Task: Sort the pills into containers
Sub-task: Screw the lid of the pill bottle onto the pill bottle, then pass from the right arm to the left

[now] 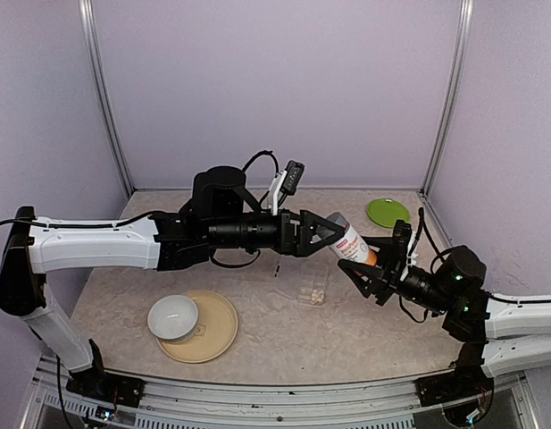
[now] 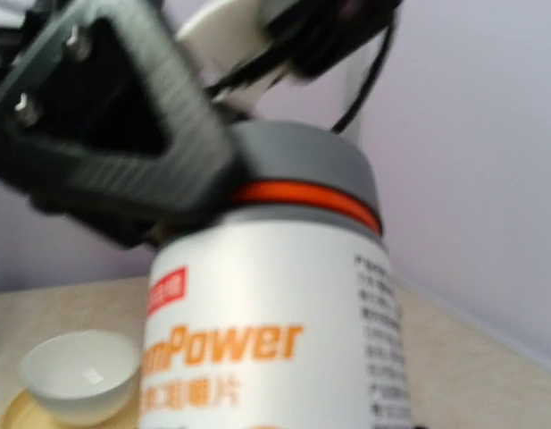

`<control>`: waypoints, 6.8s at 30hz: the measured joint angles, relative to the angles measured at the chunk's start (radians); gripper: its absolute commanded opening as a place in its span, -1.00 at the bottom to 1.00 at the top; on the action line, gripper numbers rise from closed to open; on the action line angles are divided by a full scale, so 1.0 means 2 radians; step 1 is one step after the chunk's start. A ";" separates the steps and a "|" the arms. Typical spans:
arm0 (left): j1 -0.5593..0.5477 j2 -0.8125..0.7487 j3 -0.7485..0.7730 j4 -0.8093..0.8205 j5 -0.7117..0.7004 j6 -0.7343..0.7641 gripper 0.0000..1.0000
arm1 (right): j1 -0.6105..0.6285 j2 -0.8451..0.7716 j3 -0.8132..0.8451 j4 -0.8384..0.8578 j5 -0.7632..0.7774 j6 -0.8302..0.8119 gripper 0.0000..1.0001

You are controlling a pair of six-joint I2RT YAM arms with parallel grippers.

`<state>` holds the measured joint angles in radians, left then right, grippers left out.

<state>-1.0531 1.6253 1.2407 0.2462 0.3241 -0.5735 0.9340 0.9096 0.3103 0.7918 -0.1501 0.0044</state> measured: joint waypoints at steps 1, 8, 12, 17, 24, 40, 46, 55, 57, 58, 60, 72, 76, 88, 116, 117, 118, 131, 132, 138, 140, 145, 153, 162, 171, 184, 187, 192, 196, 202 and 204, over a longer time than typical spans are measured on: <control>0.000 0.000 0.000 0.001 0.002 -0.001 0.98 | 0.000 -0.007 0.000 -0.004 0.009 -0.002 -1.00; 0.000 -0.001 0.000 0.000 0.008 -0.004 0.98 | 0.000 -0.003 0.000 -0.021 0.040 -0.015 -1.00; -0.002 -0.001 0.000 -0.002 0.008 -0.005 0.98 | 0.000 0.033 0.002 -0.019 0.033 -0.014 -1.00; -0.001 -0.001 0.000 -0.006 0.004 -0.005 0.98 | 0.002 0.062 0.015 -0.015 0.016 -0.011 -1.00; -0.001 -0.001 0.001 -0.006 0.004 -0.005 0.97 | 0.013 0.095 0.023 0.000 -0.012 -0.007 -1.00; 0.013 -0.002 0.017 -0.043 0.007 -0.014 0.97 | 0.017 0.027 0.028 -0.061 0.022 -0.039 -1.00; 0.026 -0.001 0.021 -0.080 0.020 -0.040 0.83 | 0.017 -0.003 0.028 -0.106 0.046 -0.076 -1.00; 0.027 0.006 0.047 -0.111 0.035 -0.060 0.67 | 0.017 0.003 0.029 -0.149 0.065 -0.108 -1.00; 0.027 0.011 0.052 -0.117 0.040 -0.062 0.66 | 0.017 0.003 0.029 -0.152 0.068 -0.111 -1.00; 0.027 0.013 0.053 -0.119 0.042 -0.063 0.66 | 0.018 0.003 0.029 -0.153 0.069 -0.113 -1.00; 0.026 0.018 0.055 -0.126 0.044 -0.063 0.69 | 0.018 0.003 0.029 -0.155 0.070 -0.114 -1.00; 0.027 0.027 0.055 -0.150 0.044 -0.063 0.38 | 0.018 -0.002 0.029 -0.156 0.071 -0.122 -1.00; 0.027 0.027 0.055 -0.149 0.046 -0.063 0.15 | 0.018 -0.002 0.029 -0.155 0.075 -0.123 -1.00; 0.033 0.027 0.043 -0.102 0.072 -0.030 -0.19 | 0.018 -0.002 0.029 -0.140 0.070 -0.048 -1.00; 0.042 -0.008 0.013 -0.024 0.202 0.029 0.71 | 0.019 -0.049 0.063 -0.208 -0.033 0.113 -1.00; 0.043 -0.008 0.010 -0.022 0.201 0.015 0.71 | 0.019 -0.048 0.066 -0.219 -0.027 0.100 -1.00; 0.044 -0.008 0.008 -0.022 0.200 -0.002 0.71 | 0.019 -0.048 0.070 -0.229 -0.022 0.087 -1.00; 0.053 0.008 0.020 -0.094 0.173 -0.076 0.57 | 0.019 -0.027 0.089 -0.299 0.021 -0.024 -0.98; 0.053 0.011 0.021 -0.098 0.173 -0.078 0.57 | 0.019 -0.026 0.089 -0.302 0.022 -0.028 -0.98; 0.054 0.022 0.028 -0.129 0.174 -0.080 0.62 | 0.019 -0.025 0.089 -0.311 0.028 -0.041 -0.98; 0.054 0.023 0.029 -0.140 0.170 -0.078 0.62 | 0.019 -0.025 0.091 -0.311 0.029 -0.043 -0.98; 0.054 0.027 0.029 -0.146 0.164 -0.076 0.53 | 0.019 -0.025 0.091 -0.311 0.031 -0.045 -0.98; 0.054 0.029 0.029 -0.137 0.171 -0.082 0.21 | 0.019 -0.013 0.091 -0.304 0.031 -0.045 -0.98; 0.059 0.033 0.028 -0.132 0.174 -0.084 -0.37 | 0.019 0.001 0.091 -0.289 0.033 -0.043 -1.00; 0.055 0.033 0.019 -0.107 0.181 -0.061 -0.60 | 0.019 -0.016 0.083 -0.288 0.032 -0.011 -1.00; 0.045 0.010 0.013 -0.104 0.184 0.013 -0.72 | 0.019 -0.028 0.071 -0.253 -0.016 0.076 -0.58; 0.046 0.009 0.010 -0.097 0.182 0.009 -0.72 | 0.019 -0.025 0.071 -0.249 -0.019 0.082 -0.08; 0.052 0.009 -0.004 -0.081 0.184 0.002 -0.72 | 0.019 -0.009 0.076 -0.252 -0.020 0.089 0.98; 0.058 0.002 -0.014 -0.078 0.185 0.002 -0.70 | 0.019 -0.007 0.080 -0.262 -0.009 0.088 1.00; 0.076 -0.013 -0.014 -0.101 0.161 0.019 -0.69 | 0.019 -0.023 0.084 -0.285 0.028 0.078 1.00; 0.083 -0.017 -0.013 -0.124 0.142 0.031 -0.69 | 0.019 -0.026 0.086 -0.294 0.042 0.073 1.00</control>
<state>-0.8864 1.5921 1.2148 -0.0013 0.6090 -0.5106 0.9726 0.8570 0.4816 0.2047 -0.0662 0.1505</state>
